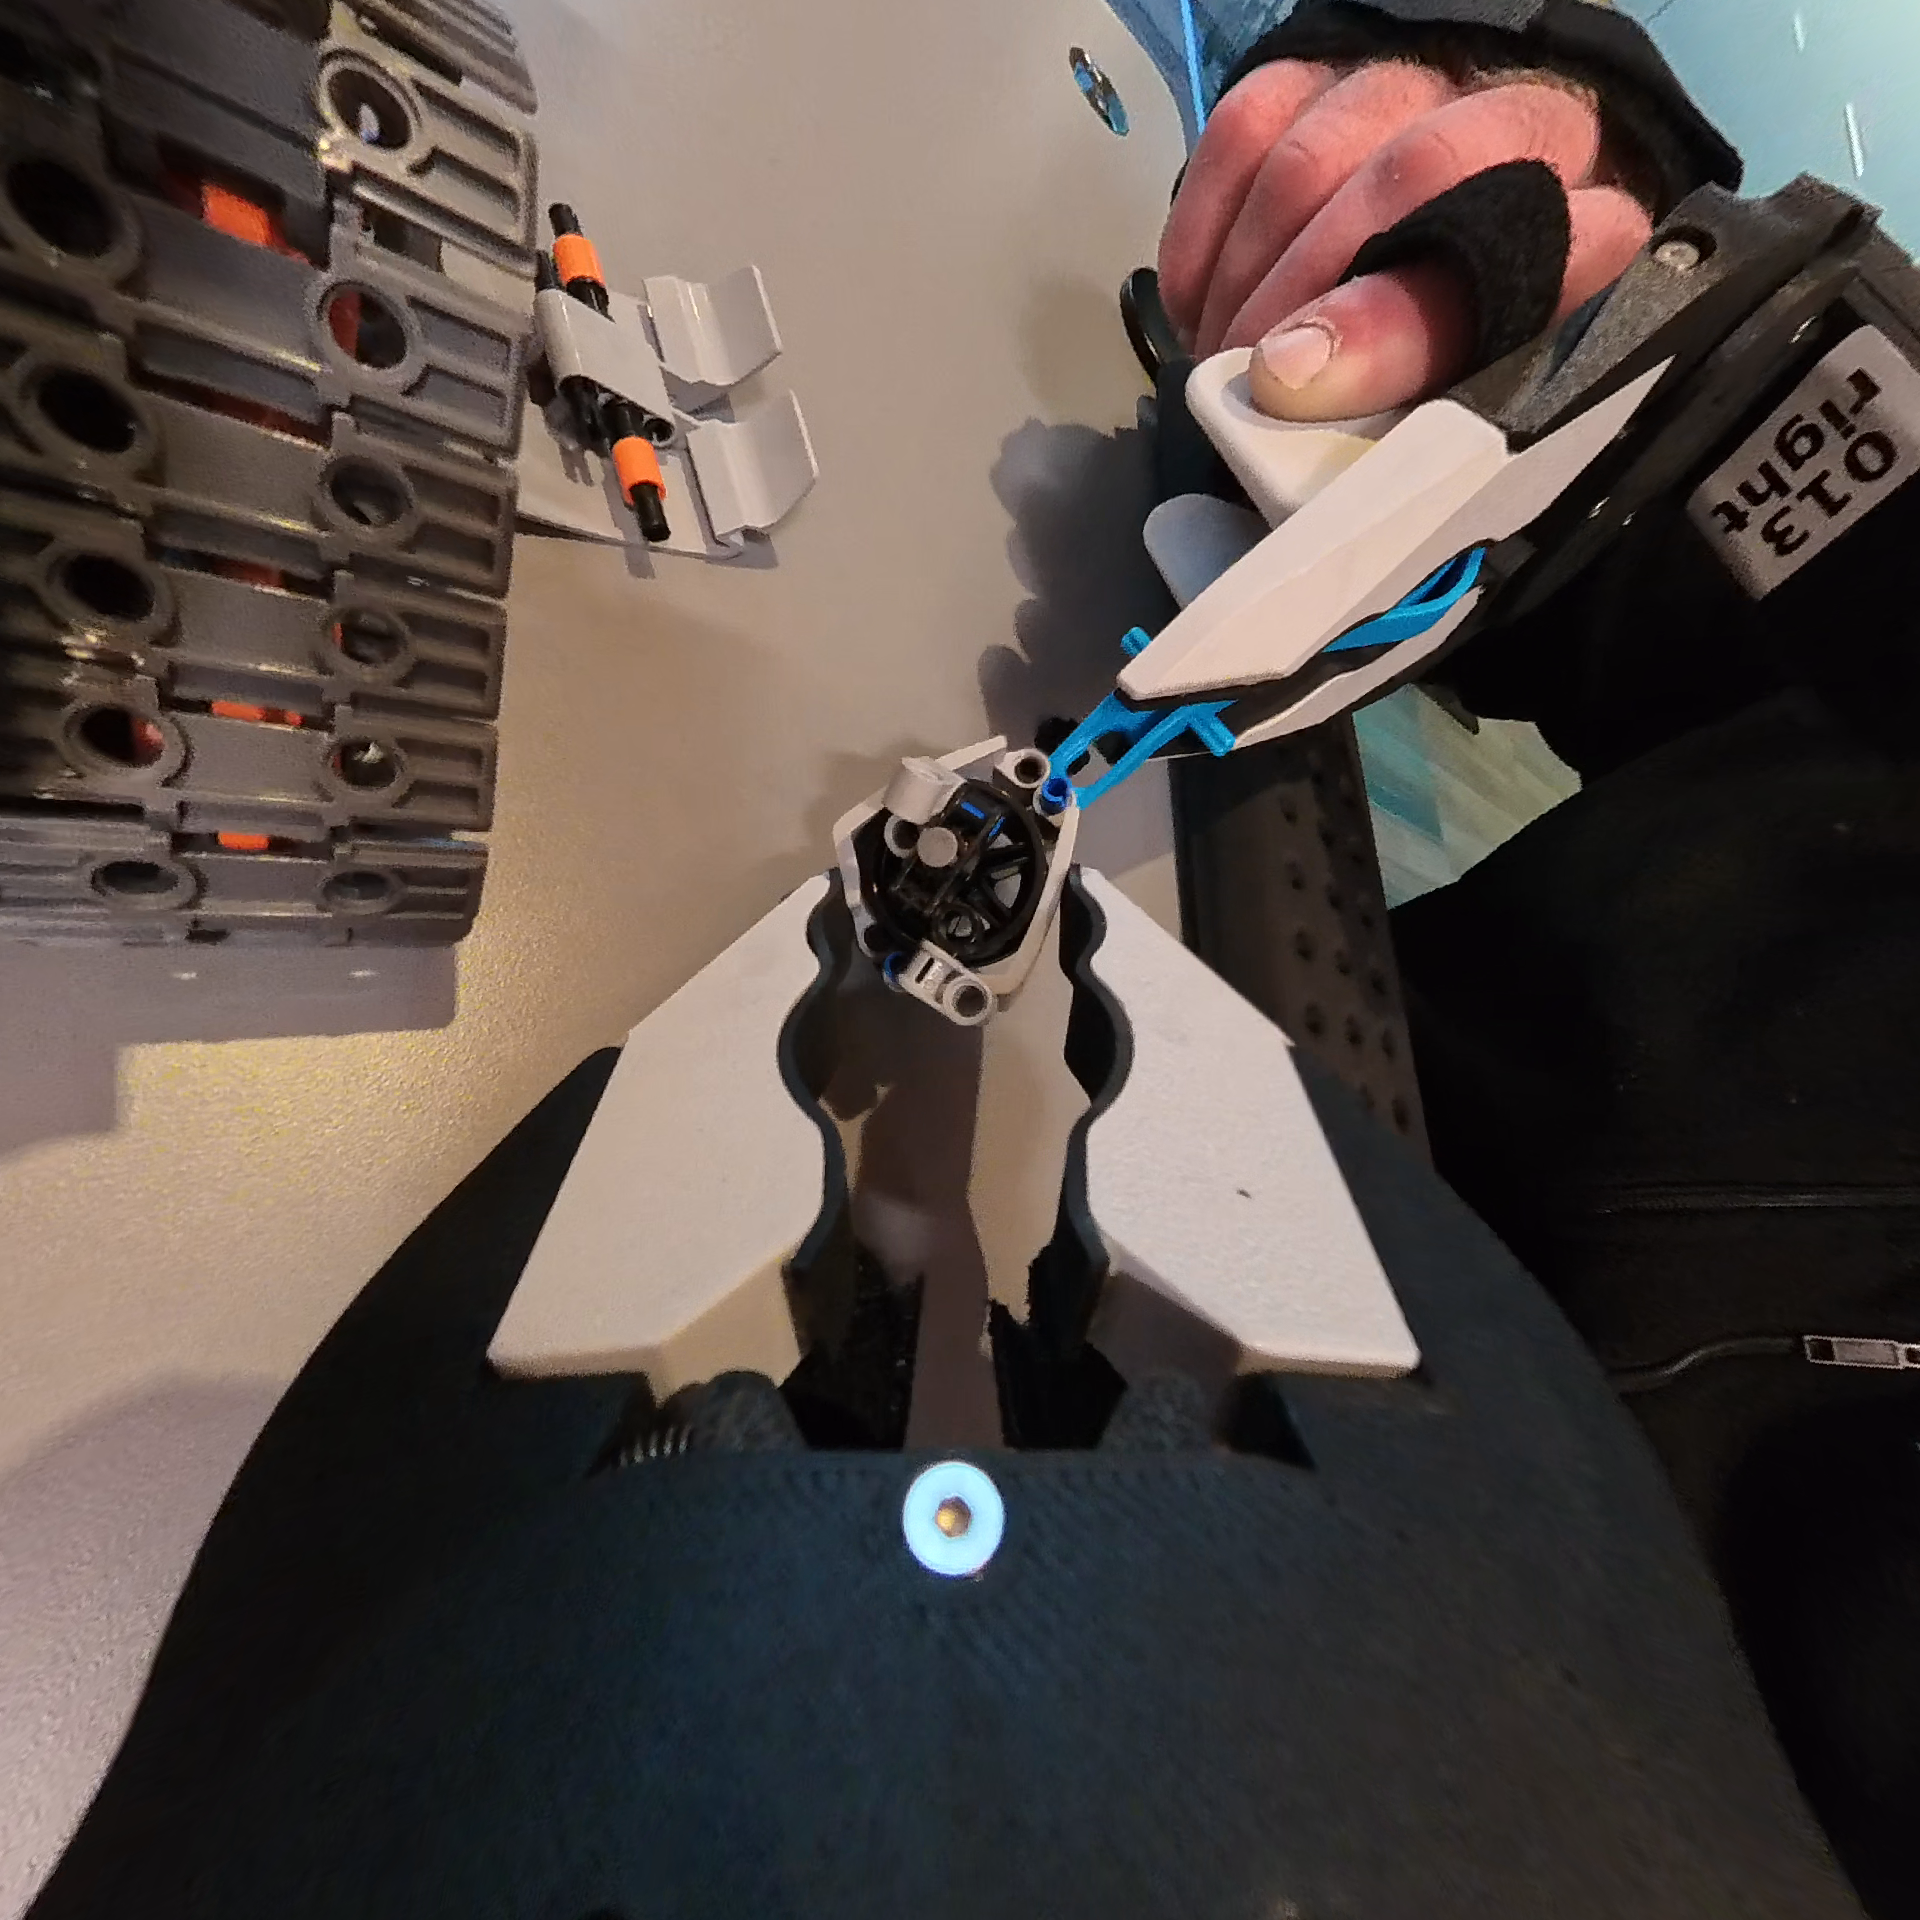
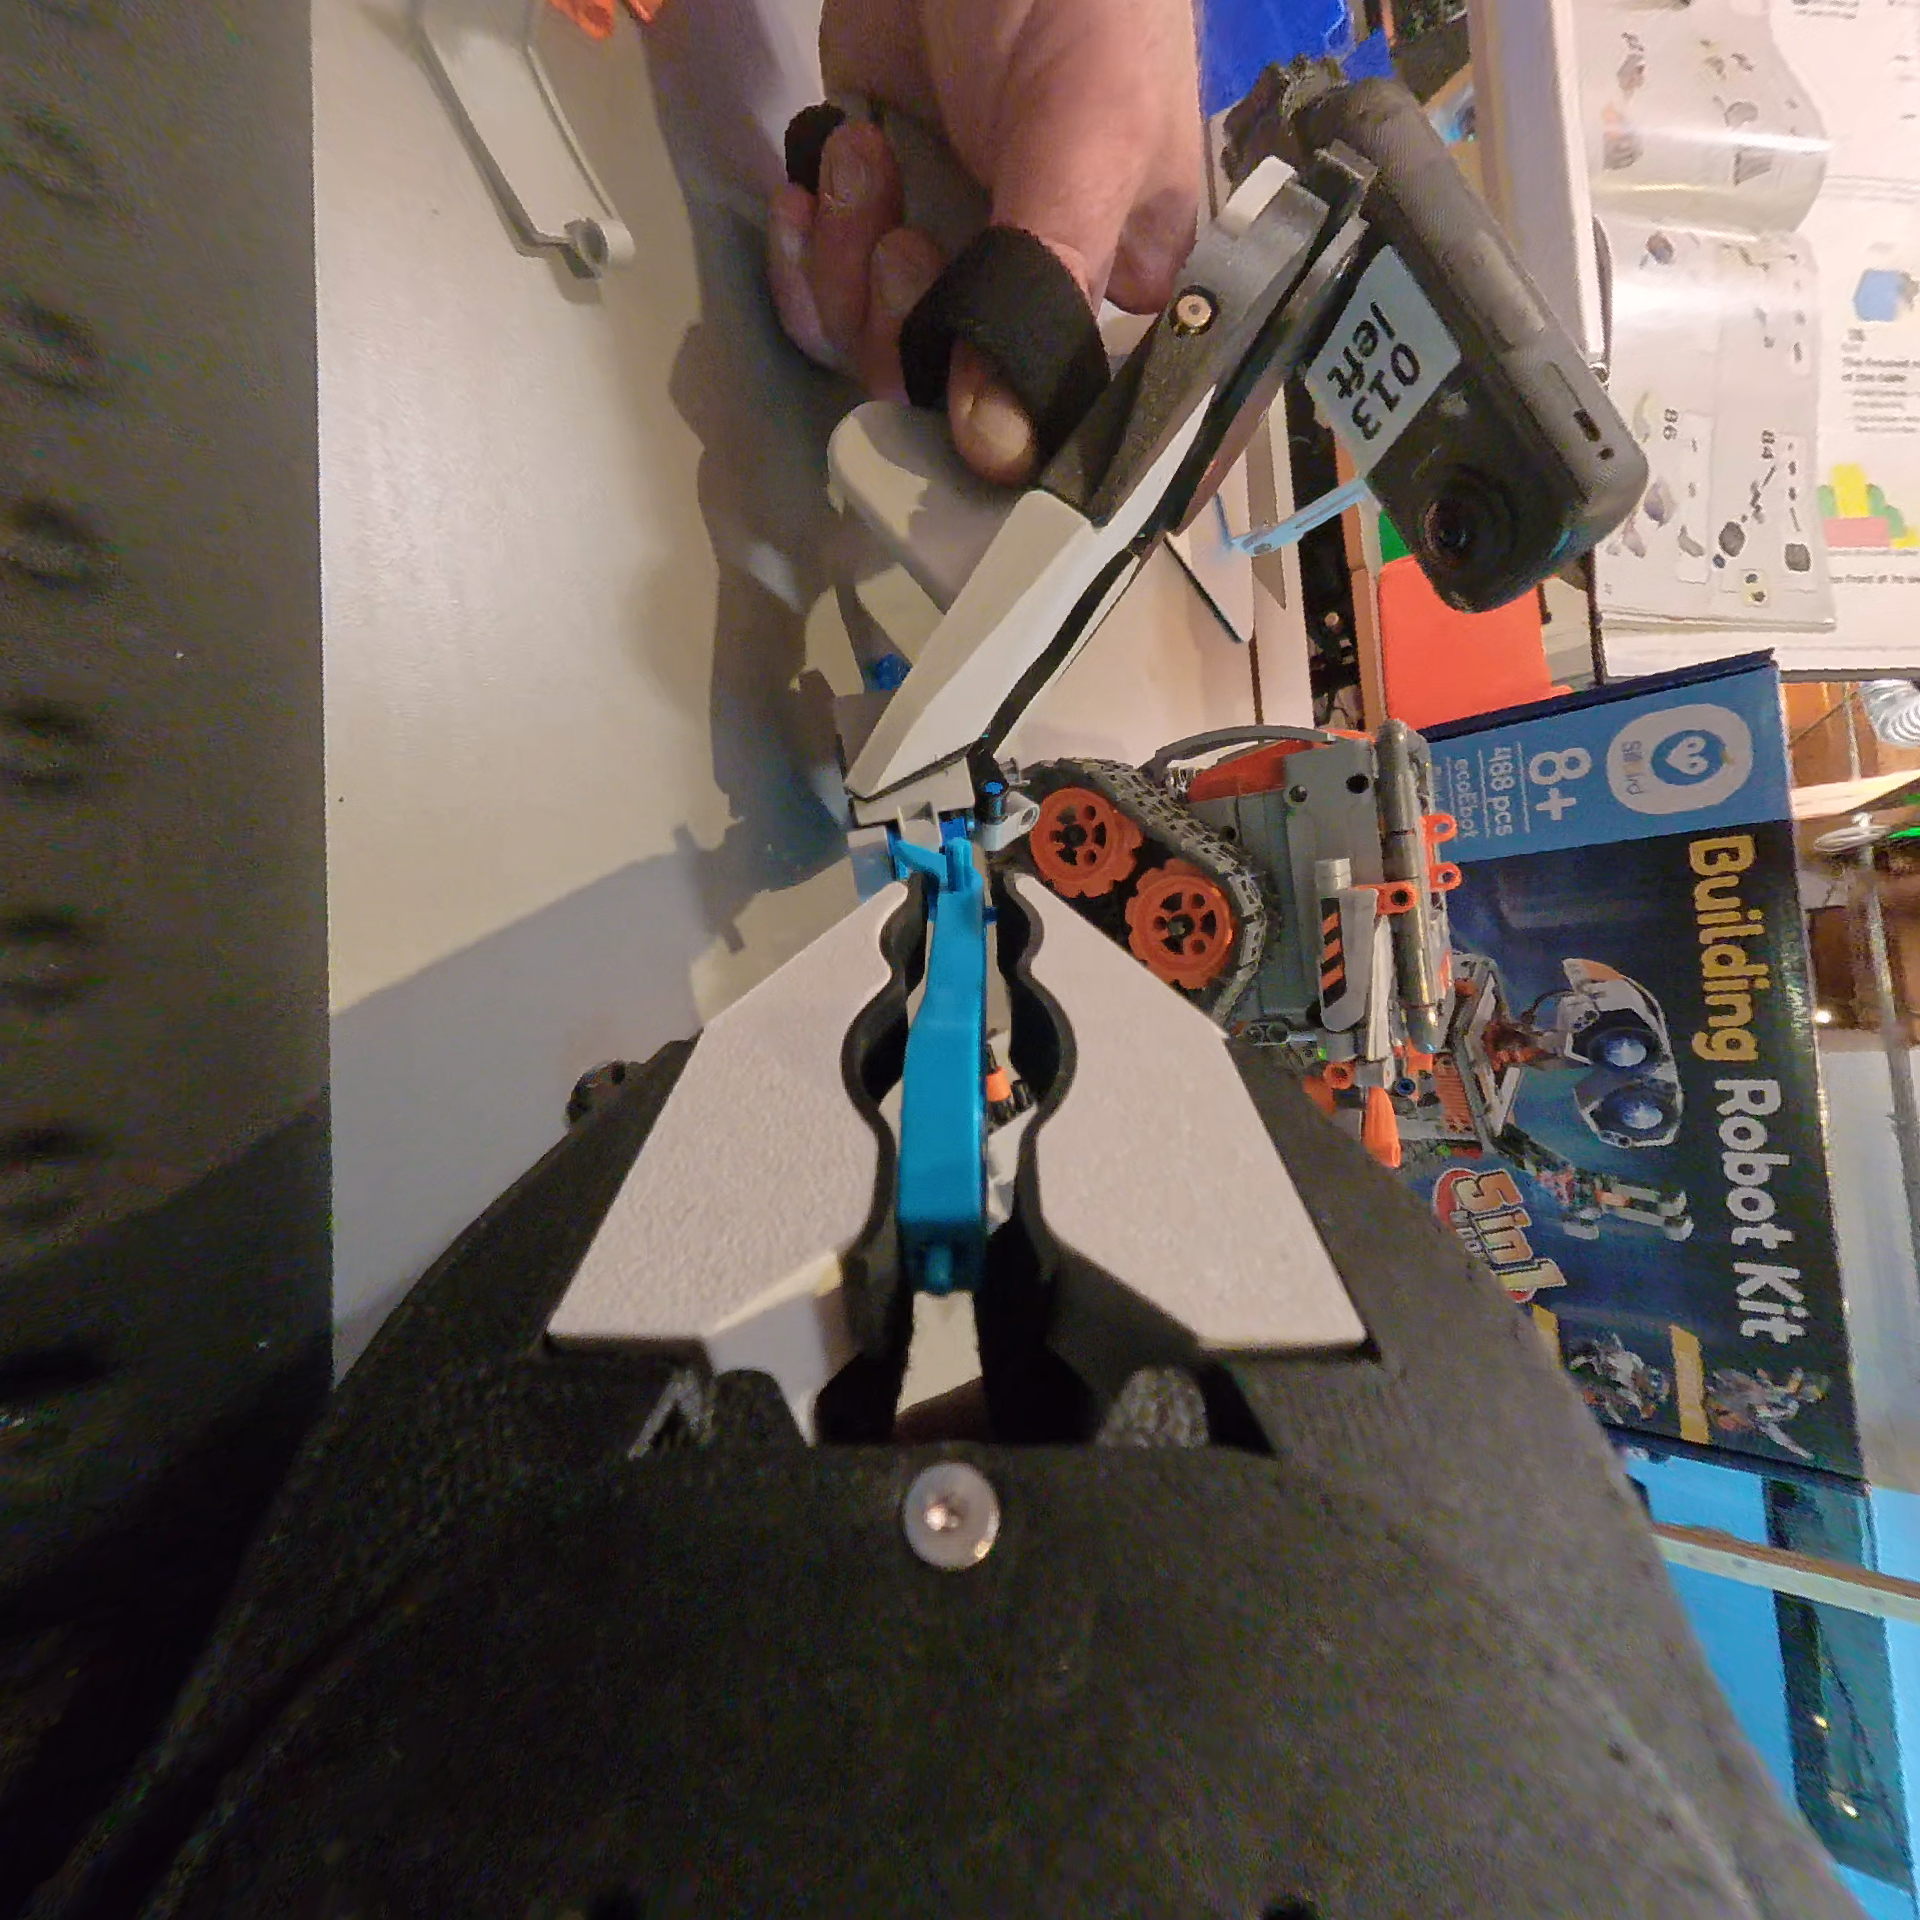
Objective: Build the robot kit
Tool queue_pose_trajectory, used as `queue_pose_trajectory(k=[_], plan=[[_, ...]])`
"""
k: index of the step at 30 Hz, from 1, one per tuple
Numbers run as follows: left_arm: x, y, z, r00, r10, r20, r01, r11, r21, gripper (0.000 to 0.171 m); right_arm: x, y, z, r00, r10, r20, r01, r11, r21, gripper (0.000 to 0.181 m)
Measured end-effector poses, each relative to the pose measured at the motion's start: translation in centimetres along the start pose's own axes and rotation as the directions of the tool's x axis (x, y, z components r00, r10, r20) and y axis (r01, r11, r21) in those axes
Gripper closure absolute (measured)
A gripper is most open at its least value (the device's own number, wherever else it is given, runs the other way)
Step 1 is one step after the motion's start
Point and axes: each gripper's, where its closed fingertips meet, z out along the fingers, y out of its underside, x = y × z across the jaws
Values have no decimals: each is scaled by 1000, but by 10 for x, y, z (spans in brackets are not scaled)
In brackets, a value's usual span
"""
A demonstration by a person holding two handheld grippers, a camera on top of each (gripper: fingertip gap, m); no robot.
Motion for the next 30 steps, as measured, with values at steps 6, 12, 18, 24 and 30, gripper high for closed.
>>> queue_pose_trajectory(k=[6,12,18,24,30], plan=[[0,2,1,1000,-22,-10,21,1000,-13,135,-4,-1,1,995,-95,-30,95,995,-15,170],[-5,2,0,998,-67,5,67,998,-5,135,-3,3,5,995,-83,-47,81,996,-37,171],[-9,0,-1,996,-88,36,87,996,23,136,-1,5,10,998,31,-45,-33,999,-38,171],[-13,-3,-3,991,-129,32,127,991,51,135,4,11,14,987,155,-47,-158,986,-63,171],[-17,-6,-5,987,-151,48,146,986,79,137,4,18,18,930,369,6,-367,927,-81,171]])
